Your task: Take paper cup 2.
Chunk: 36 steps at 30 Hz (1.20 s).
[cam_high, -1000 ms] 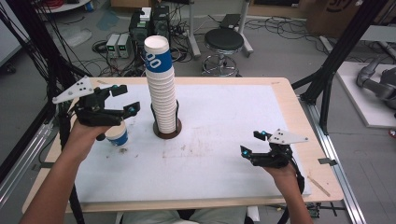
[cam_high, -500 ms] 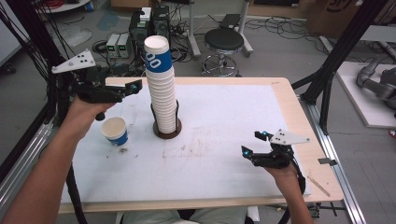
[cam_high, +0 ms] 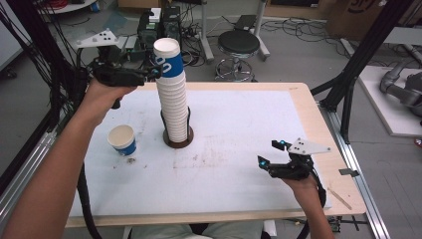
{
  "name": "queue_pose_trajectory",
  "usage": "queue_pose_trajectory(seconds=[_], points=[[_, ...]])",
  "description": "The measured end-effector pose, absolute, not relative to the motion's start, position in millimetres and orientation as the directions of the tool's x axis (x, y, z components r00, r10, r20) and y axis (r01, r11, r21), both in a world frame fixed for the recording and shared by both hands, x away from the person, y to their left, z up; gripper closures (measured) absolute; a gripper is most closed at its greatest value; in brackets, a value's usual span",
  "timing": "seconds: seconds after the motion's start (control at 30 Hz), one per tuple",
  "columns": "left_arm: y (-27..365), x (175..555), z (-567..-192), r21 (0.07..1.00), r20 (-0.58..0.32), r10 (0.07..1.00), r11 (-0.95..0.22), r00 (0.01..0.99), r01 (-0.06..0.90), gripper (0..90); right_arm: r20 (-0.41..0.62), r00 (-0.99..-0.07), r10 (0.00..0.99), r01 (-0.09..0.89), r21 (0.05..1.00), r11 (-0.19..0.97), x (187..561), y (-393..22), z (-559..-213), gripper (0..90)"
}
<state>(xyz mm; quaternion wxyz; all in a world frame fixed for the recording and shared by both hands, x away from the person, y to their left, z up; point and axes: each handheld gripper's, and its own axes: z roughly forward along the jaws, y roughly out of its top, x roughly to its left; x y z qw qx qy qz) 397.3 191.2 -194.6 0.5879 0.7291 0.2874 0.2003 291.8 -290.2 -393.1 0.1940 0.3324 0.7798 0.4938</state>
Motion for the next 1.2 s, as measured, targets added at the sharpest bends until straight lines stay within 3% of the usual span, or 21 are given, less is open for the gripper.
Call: queue_pose_trajectory(seconds=[0.37,0.73,1.2], points=[[172.0,412.0,-187.3,0.965,-0.036,0.651,-0.174,0.759,0.195,16.3,0.025,-0.704,0.710,0.327,0.899,0.292,291.2,-291.0,-392.9,21.0],[159.7,419.7,-182.3,0.964,-0.002,0.654,-0.199,0.756,0.175,25.9,0.025,-0.706,0.708,0.325,0.899,0.293,291.4,-291.3,-392.9,21.1],[159.4,416.8,-170.5,0.969,0.008,0.659,-0.192,0.752,0.158,27.9,0.034,-0.703,0.711,0.334,0.897,0.288,291.3,-291.5,-392.9,21.1]])
